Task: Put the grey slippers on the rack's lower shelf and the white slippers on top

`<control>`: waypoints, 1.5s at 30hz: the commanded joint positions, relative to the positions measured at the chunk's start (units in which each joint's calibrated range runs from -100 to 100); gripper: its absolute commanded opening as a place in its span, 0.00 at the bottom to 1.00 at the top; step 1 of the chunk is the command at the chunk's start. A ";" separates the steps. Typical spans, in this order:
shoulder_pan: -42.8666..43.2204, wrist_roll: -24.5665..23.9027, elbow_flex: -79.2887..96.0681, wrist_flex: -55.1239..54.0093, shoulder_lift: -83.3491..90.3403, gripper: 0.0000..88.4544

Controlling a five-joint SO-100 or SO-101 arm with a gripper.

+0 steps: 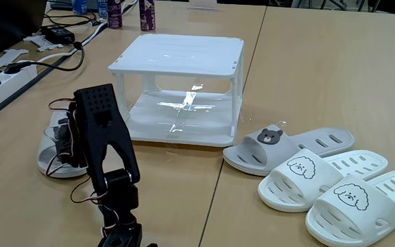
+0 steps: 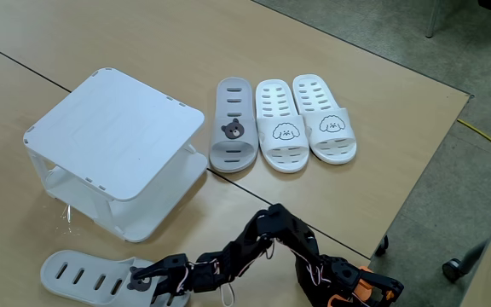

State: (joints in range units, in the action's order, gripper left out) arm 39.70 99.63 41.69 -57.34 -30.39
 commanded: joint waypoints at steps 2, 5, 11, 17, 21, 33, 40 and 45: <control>-1.38 0.37 -9.98 -0.73 -4.57 0.28; -1.38 0.37 -15.66 -0.73 -9.11 0.28; -0.97 0.37 -22.70 -0.47 -10.96 0.08; -0.97 0.37 -9.80 -0.38 3.59 0.01; -1.46 0.37 7.52 -0.38 21.18 0.01; -11.66 0.37 57.41 -0.30 66.19 0.01; -23.83 0.37 54.34 -0.38 61.40 0.01; -24.57 0.37 37.29 -0.30 46.84 0.01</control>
State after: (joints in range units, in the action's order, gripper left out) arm 15.43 99.63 93.17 -57.25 23.38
